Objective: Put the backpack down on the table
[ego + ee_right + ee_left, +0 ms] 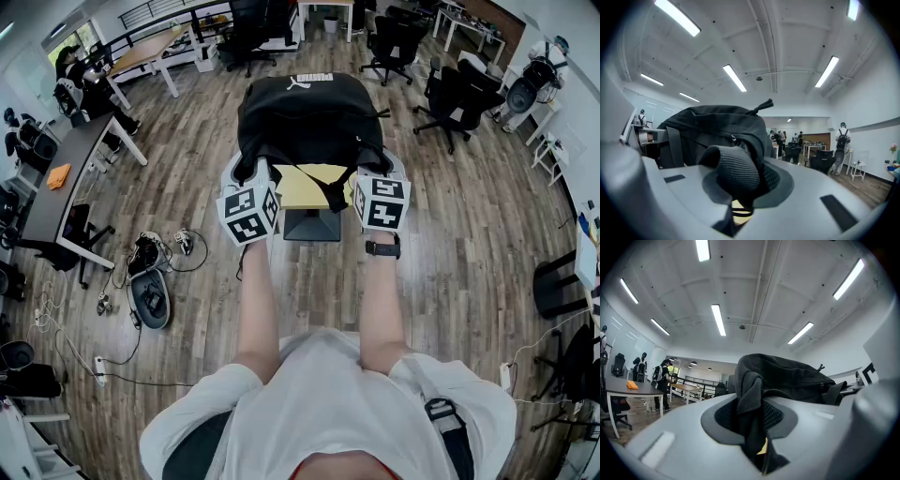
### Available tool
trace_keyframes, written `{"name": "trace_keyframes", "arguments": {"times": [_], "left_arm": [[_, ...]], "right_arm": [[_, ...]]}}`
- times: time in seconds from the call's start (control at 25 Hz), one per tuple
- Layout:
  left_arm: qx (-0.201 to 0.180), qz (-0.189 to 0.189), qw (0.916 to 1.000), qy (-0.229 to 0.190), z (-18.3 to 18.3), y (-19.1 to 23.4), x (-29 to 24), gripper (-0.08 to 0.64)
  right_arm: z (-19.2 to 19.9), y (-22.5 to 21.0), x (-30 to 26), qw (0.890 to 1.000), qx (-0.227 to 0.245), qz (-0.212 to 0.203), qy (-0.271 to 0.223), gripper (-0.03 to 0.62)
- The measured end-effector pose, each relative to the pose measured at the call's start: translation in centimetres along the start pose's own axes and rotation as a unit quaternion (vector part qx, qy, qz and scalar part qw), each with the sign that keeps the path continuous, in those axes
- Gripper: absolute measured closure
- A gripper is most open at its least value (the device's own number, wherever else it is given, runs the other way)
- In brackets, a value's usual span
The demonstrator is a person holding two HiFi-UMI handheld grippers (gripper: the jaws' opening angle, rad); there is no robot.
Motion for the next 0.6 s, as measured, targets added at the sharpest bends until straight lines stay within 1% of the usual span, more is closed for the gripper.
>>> {"name": "trace_keyframes", "arguments": {"times": [0.16,0.32,0.6], "left_arm": [[-0.006,0.003,0.9999,-0.010,-1.1,-0.8,0.2,0.476],[-0.010,-0.004,0.9997,-0.024,-1.8,-1.5,0.3,0.476],[-0.007,-0.008,0.9994,-0.033,-1.7,-3.9,0.6,0.474]], "right_arm": [[-1.0,-0.4,0.5,1.000,0.013,0.005,-0.001,0.546],[-1.8,-1.0,0.7,1.000,0.025,0.003,-0.010,0.546],[-1.9,-3.2,1.9,0.999,0.028,-0.003,-0.021,0.546]]}}
Point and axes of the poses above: the fingertips, and each gripper's own axes: x backward along the fingers, y to its left, z out of its underside, the point moved 5 cm from there along x, backward along the fingers, and after that the axes turned 8 degrees about -y, right-handed, at the moved point
